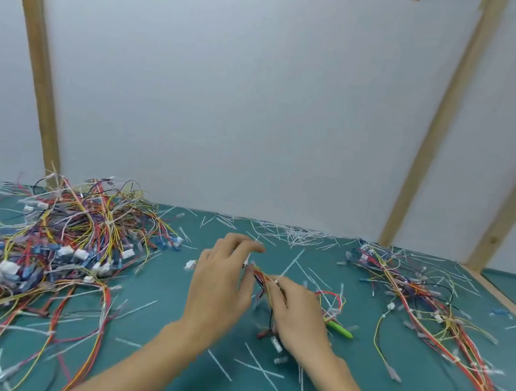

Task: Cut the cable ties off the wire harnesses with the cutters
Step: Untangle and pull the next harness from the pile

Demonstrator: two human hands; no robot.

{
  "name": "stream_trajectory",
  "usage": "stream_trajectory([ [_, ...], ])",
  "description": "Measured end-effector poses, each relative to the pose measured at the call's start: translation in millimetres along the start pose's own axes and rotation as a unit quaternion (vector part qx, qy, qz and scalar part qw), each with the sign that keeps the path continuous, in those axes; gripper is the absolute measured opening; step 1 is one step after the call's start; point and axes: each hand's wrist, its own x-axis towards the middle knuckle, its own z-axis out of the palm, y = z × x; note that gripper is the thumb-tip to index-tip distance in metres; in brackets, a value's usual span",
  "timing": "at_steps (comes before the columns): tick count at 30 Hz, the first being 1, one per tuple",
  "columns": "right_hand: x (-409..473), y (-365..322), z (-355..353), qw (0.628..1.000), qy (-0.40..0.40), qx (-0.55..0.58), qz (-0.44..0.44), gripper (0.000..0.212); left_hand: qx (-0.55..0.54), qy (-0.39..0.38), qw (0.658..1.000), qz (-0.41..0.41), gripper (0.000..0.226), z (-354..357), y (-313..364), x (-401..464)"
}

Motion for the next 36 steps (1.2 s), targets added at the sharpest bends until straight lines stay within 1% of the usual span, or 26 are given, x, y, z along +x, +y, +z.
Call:
stream_trajectory([
  [1, -2, 5, 3, 0.999, 0.033, 0.023, 0.015, 0.039, -0.028, 0.02, 0.999, -0.018, 0.028, 4, 1, -7],
  [3, -4, 8, 6, 0.995, 0.07, 0.059, 0.03, 0.041, -0.101, 0.023, 0.991, -0.079, 0.021, 14, 1, -21],
  [6, -9, 6, 9, 0.988, 0.085, 0.124, 0.021, 0.037, -0.186, -0.011, 0.966, -0.182, 0.022, 24, -12, -34],
  [9, -10, 9, 8, 0.982, 0.117, 0.145, 0.018, 0.032, -0.282, -0.053, 0.924, -0.251, 0.024, 22, -26, -32],
  [12, -11, 9, 9, 0.98, 0.144, 0.134, -0.011, 0.012, -0.311, -0.057, 0.899, -0.304, 0.028, 15, -31, -28],
  [15, -15, 6, 8, 0.979, 0.156, 0.128, -0.019, 0.01, -0.328, -0.041, 0.873, -0.359, 0.027, 10, -31, -26],
  [17, -19, 3, 8, 0.977, 0.155, 0.142, -0.025, 0.012, -0.345, -0.049, 0.856, -0.382, 0.023, 6, -28, -26],
  [20, -23, -2, 6, 0.972, 0.153, 0.169, -0.054, 0.016, -0.395, -0.077, 0.823, -0.401, 0.021, 3, -21, -26],
  [24, -28, -9, 5, 0.969, 0.15, 0.178, -0.086, 0.016, -0.452, -0.092, 0.796, -0.392, 0.035, -1, -13, -24],
  [26, -29, -12, 4, 0.97, 0.149, 0.164, -0.1, 0.017, -0.461, -0.092, 0.793, -0.388, 0.043, -2, -13, -24],
  [30, -30, -14, 3, 0.973, 0.131, 0.157, -0.109, 0.025, -0.465, -0.093, 0.796, -0.376, 0.043, -4, -14, -25],
  [33, -30, -12, 4, 0.977, 0.107, 0.15, -0.105, 0.027, -0.463, -0.077, 0.799, -0.376, 0.037, -6, -14, -25],
  [36, -30, -11, 4, 0.982, 0.099, 0.127, -0.101, 0.028, -0.477, -0.063, 0.787, -0.386, 0.03, -7, -13, -24],
])
